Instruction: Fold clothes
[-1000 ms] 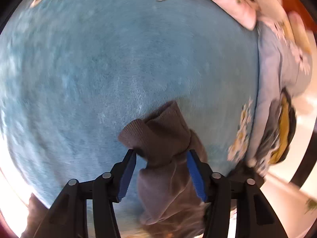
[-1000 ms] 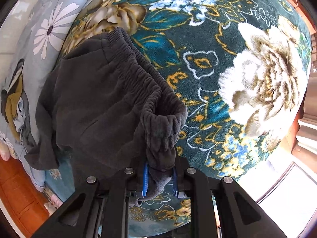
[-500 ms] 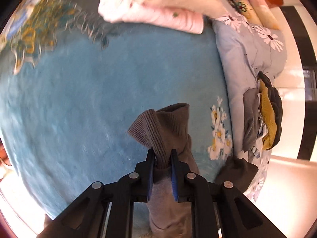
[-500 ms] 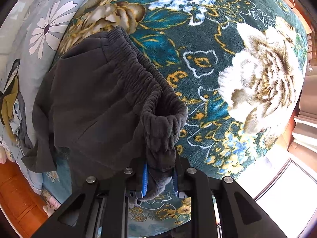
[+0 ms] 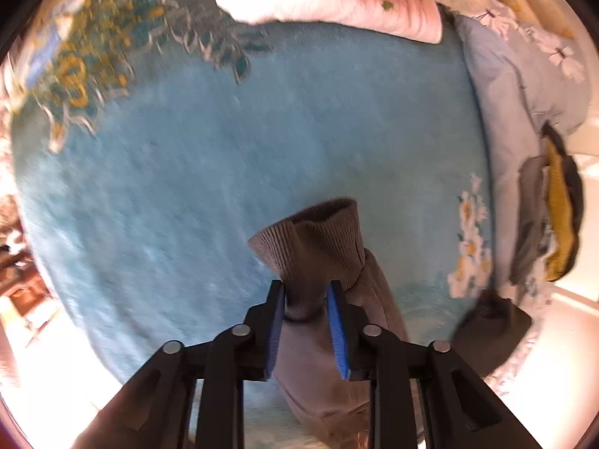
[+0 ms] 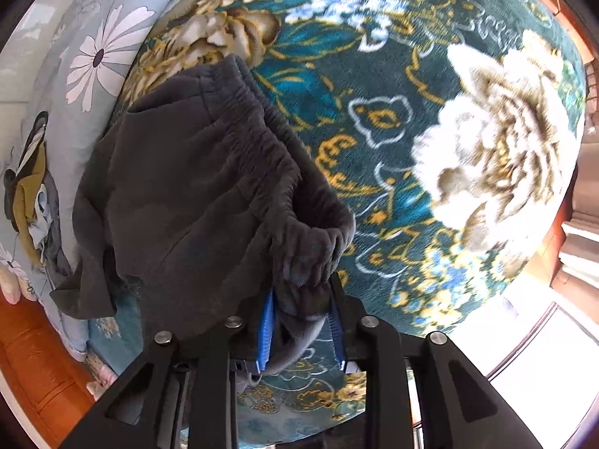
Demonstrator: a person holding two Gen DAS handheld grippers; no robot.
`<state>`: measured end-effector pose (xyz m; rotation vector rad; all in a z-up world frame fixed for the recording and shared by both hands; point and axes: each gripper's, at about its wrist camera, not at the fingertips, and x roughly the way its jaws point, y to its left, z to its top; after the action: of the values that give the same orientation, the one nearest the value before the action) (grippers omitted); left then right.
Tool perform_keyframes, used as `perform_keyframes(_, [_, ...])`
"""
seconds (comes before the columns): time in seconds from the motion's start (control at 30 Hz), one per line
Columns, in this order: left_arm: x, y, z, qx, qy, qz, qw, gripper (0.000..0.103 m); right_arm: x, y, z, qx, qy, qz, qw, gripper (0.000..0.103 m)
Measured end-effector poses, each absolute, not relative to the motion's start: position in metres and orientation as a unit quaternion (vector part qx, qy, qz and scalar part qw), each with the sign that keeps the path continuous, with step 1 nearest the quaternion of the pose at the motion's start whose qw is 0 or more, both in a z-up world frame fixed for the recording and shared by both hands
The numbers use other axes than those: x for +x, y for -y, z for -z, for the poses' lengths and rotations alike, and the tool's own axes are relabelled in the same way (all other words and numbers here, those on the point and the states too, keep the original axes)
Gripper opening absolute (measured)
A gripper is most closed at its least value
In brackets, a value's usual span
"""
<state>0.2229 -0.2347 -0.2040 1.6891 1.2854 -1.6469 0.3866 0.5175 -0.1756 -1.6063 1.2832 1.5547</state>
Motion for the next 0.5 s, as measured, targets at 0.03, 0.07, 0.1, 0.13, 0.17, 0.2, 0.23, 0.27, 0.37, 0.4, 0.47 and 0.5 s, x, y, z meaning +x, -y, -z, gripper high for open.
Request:
perform_keyframes(0.03, [0.218,0.237,0.199,0.617,-0.459,0.597,0.231,0.028,0.387,-0.519,0.172,-0.598,-0.473,-0.582,0.283,0.028])
perform_keyframes(0.07, [0.213,0.237,0.195,0.616,-0.454,0.599,0.234,0.028,0.387,-0.52,0.169,-0.599,-0.465,-0.585,0.289,0.028])
perform_keyframes(0.1, [0.203,0.232,0.189,0.613,-0.453,0.606,0.229,0.028,0.386,-0.522,0.165,-0.599,-0.457,-0.588,0.295,0.028])
perform_keyframes(0.13, [0.193,0.227,0.183,0.61,-0.451,0.613,0.222,0.028,0.383,-0.522,0.163,-0.599,-0.453,-0.591,0.294,0.028])
perform_keyframes(0.17, [0.182,0.221,0.178,0.607,-0.449,0.619,0.216,0.03,0.377,-0.519,0.162,-0.6,-0.451,-0.595,0.287,0.028])
perform_keyframes(0.2, [0.172,0.216,0.172,0.603,-0.448,0.626,0.209,0.034,0.371,-0.515,0.161,-0.6,-0.45,-0.599,0.281,0.028])
perform_keyframes(0.23, [0.154,0.199,0.174,0.612,-0.447,0.626,0.185,0.036,0.365,-0.512,0.16,-0.6,-0.448,-0.604,0.274,0.028])
perform_keyframes(0.27, [0.136,0.181,0.176,0.621,-0.447,0.624,0.16,0.038,0.359,-0.509,0.159,-0.6,-0.446,-0.608,0.268,0.029])
perform_keyframes(0.37, [0.091,0.125,0.189,0.643,-0.462,0.603,0.097,0.039,0.341,-0.499,0.156,-0.6,-0.441,-0.62,0.248,0.031])
perform_keyframes(0.4, [0.081,0.103,0.196,0.648,-0.475,0.591,0.077,0.039,0.335,-0.496,0.156,-0.6,-0.439,-0.624,0.241,0.032])
perform_keyframes(0.47, [0.059,0.057,0.213,0.649,-0.515,0.559,0.037,0.039,0.323,-0.49,0.154,-0.6,-0.435,-0.631,0.228,0.033])
perform_keyframes(0.5, [0.058,0.045,0.218,0.644,-0.537,0.545,0.031,0.039,0.317,-0.487,0.153,-0.6,-0.433,-0.635,0.221,0.033])
